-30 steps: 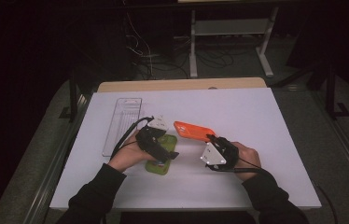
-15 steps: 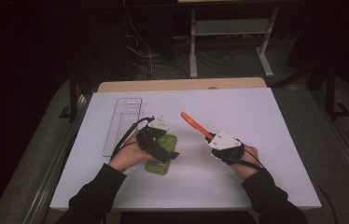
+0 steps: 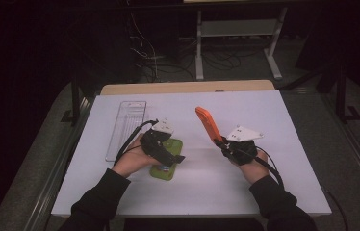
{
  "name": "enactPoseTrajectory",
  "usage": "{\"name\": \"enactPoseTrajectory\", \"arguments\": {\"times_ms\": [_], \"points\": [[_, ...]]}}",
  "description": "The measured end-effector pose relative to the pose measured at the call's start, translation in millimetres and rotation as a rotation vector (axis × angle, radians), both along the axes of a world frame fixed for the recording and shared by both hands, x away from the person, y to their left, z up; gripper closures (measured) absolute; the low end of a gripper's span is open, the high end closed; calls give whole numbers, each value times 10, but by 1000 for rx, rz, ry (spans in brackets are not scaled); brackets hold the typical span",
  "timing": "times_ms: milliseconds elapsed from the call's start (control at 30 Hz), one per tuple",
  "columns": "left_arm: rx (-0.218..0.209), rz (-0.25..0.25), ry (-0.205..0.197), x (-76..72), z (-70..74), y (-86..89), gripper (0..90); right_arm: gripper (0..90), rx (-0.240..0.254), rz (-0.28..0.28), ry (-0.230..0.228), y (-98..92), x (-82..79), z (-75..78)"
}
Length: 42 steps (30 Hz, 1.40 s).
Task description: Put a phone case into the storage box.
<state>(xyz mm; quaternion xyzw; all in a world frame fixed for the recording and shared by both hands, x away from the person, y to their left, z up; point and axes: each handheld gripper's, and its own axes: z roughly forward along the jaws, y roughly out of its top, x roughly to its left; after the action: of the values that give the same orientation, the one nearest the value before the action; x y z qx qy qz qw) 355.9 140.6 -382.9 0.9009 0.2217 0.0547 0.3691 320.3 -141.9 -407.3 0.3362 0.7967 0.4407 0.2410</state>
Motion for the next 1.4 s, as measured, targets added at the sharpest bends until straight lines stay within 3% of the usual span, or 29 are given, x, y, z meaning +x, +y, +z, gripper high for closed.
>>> {"name": "enactPoseTrajectory", "arguments": {"times_ms": [167,200,233,300,567,633,1000,1133,1400], "points": [[-21,23,6,14,-19,6,0,785,85,-21,75,-37,36,-17],[-6,17,0,28,-13,21,0,785,99,-27,91,-44,44,-23],[-27,35,8,23,-17,15,0,785,119,-32,104,-50,51,-29],[-27,33,-1,38,0,36,0,785,139,-37,112,-60,62,-37],[-109,70,-9,87,78,24,0,785,160,-46,120,-42,47,-43],[-149,82,-1,99,100,-6,0,785,165,-44,117,-34,39,-32],[-211,85,-7,236,259,-177,0,786,203,-35,111,-10,1,13],[-214,76,-2,278,320,-240,0,786,205,-26,116,20,-13,18],[-284,92,22,372,367,-359,0,786,205,-4,110,80,-31,17]]}}
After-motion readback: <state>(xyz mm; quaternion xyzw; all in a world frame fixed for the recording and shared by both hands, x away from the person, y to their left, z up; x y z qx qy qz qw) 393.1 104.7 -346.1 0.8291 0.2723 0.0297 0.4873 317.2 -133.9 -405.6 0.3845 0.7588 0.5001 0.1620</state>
